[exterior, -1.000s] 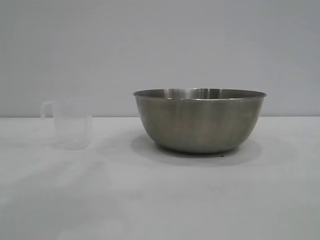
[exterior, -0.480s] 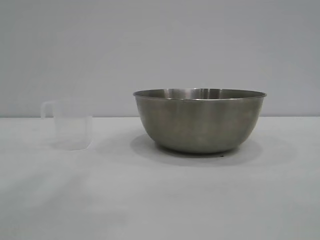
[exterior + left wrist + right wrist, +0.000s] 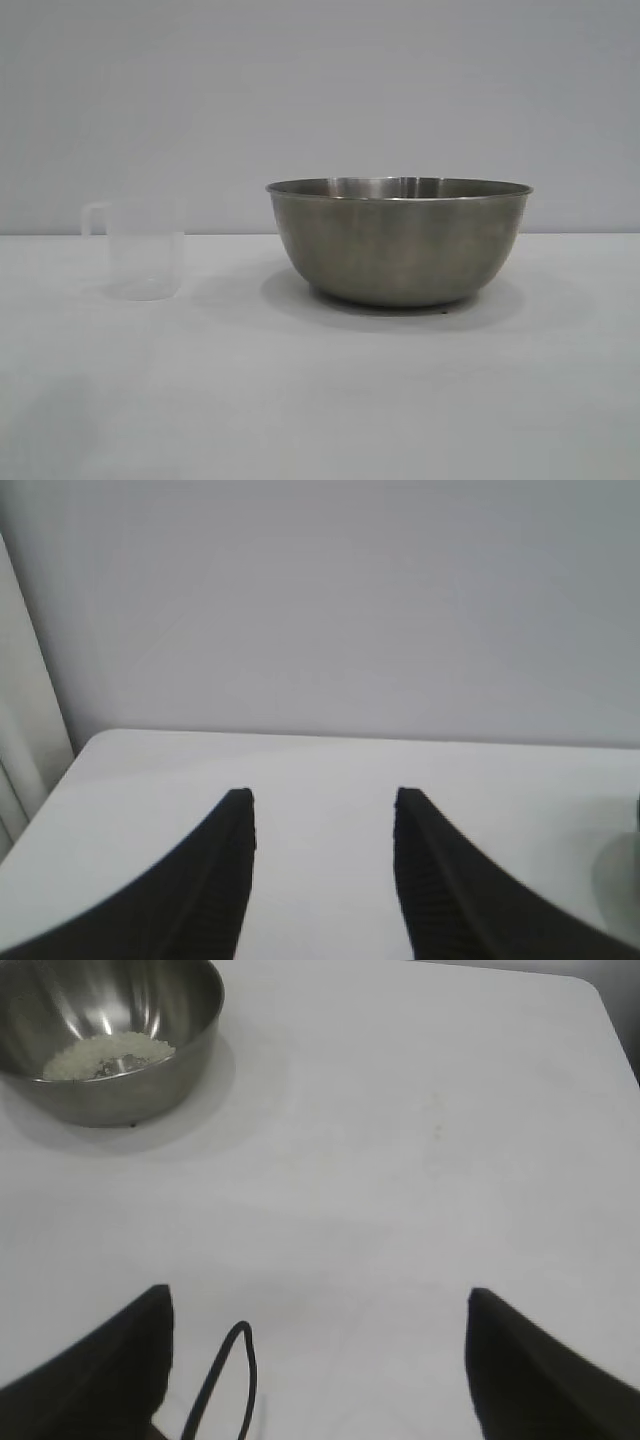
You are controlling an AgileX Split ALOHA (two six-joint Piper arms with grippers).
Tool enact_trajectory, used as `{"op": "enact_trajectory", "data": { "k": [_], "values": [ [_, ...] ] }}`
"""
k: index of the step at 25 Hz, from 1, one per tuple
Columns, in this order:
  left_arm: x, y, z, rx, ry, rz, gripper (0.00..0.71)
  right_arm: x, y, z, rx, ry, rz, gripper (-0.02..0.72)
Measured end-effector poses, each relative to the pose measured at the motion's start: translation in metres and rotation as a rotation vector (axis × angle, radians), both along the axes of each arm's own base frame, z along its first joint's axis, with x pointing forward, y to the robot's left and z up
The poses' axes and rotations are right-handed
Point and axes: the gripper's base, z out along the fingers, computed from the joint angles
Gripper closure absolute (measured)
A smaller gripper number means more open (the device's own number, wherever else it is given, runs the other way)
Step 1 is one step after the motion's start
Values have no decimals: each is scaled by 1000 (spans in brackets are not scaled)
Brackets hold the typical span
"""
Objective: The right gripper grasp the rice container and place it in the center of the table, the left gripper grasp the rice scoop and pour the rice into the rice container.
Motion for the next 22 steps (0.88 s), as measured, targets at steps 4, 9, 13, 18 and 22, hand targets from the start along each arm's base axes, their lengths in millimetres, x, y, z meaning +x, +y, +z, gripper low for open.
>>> {"op": "enact_trajectory", "data": {
  "k": [4, 9, 13, 18, 22],
  "values": [
    [-7, -3, 0, 4, 5, -30, 450, 0, 0, 0, 0, 0, 0, 148],
    [-25, 2, 3, 53, 9, 35, 450, 0, 0, 0, 0, 0, 0, 148],
    [-49, 10, 16, 43, -14, 142, 450, 0, 0, 0, 0, 0, 0, 148],
    [-79, 9, 14, 29, 83, 166, 450, 0, 0, 0, 0, 0, 0, 148],
    [-92, 7, 5, 5, 144, 156, 450, 0, 0, 0, 0, 0, 0, 148]
  ]
}}
